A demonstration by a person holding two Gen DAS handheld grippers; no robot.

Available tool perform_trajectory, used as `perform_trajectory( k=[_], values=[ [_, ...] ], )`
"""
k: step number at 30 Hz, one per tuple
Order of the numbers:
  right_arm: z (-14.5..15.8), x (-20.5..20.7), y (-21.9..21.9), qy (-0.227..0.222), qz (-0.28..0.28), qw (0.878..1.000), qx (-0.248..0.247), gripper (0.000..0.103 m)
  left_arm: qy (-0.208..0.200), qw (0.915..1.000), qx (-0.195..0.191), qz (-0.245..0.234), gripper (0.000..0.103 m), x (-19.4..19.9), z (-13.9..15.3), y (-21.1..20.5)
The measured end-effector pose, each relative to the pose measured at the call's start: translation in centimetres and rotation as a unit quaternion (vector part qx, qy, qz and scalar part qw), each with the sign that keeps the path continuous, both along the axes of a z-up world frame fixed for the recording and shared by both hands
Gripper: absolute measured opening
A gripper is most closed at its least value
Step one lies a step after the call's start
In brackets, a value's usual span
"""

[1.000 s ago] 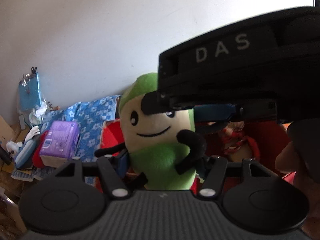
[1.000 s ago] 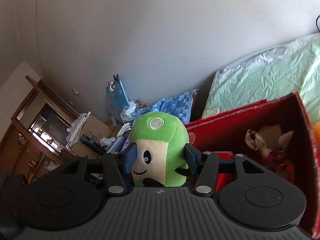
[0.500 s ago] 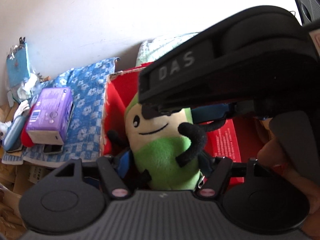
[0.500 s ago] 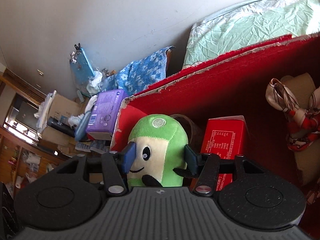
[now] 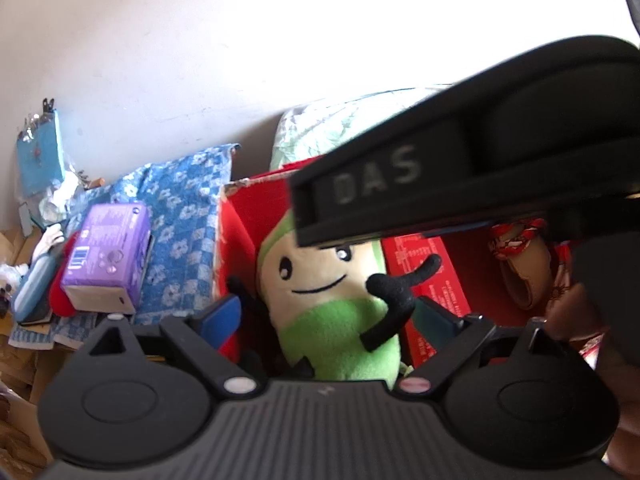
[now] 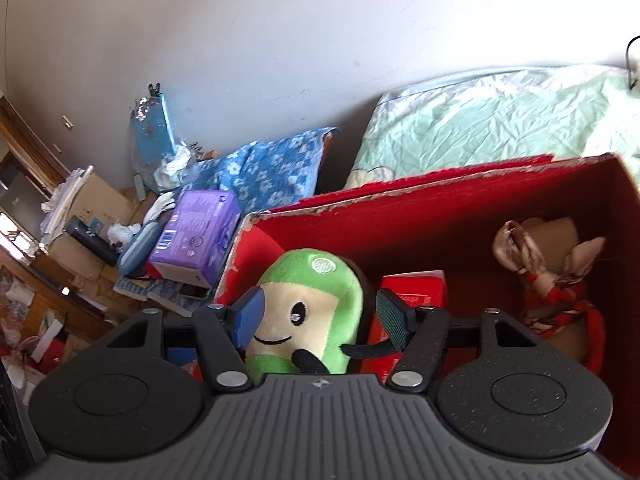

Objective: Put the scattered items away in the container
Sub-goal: 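Carry the green plush into the red box and open both grippers, then withdraw both grippers from the box toward the white bunny plush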

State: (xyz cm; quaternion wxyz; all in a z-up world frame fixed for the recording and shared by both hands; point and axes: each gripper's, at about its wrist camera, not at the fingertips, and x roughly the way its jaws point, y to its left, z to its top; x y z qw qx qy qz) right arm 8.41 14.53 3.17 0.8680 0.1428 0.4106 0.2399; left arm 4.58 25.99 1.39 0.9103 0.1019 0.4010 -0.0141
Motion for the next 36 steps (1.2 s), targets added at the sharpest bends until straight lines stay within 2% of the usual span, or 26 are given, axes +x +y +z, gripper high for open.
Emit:
perform_trajectory(
  k=[11, 15, 18, 21, 27, 36],
  values=[
    [0.0, -1.3, -0.7, -0.009, -0.027, 0.999, -0.018, 0.065, 0.014, 0.9995, -0.028, 0.011, 0.094, -0.8, -0.1, 0.7],
    [-0.1, -1.8, -1.0, -0.011, -0.035, 0.999, -0.018, 0.065, 0.018, 0.999, -0.037, 0.016, 0.094, 1.9, -2.1, 4.0],
    [0.1, -2.3, -1.5, -0.015, -0.043, 0.999, -0.016, 0.065, 0.014, 0.9991, -0.036, 0.017, 0.094, 1.8, -2.8, 4.4],
    [0.5, -2.8, -1.9, -0.022, -0.056, 0.998, -0.022, 0.065, 0.008, 0.9992, -0.034, 0.02, 0.094, 0.8, -1.1, 2.8],
    [0.8, -4.6, -3.0, -0.051, -0.083, 0.994, -0.045, 0.066, 0.006, 0.9991, -0.032, 0.029, 0.094, 0.2, 0.1, 2.0],
    [0.8, -7.0, -6.6, -0.081, -0.13, 0.988, -0.021, 0.071, 0.0, 0.9993, -0.032, 0.016, 0.094, -0.9, 1.2, -0.4]
  ],
)
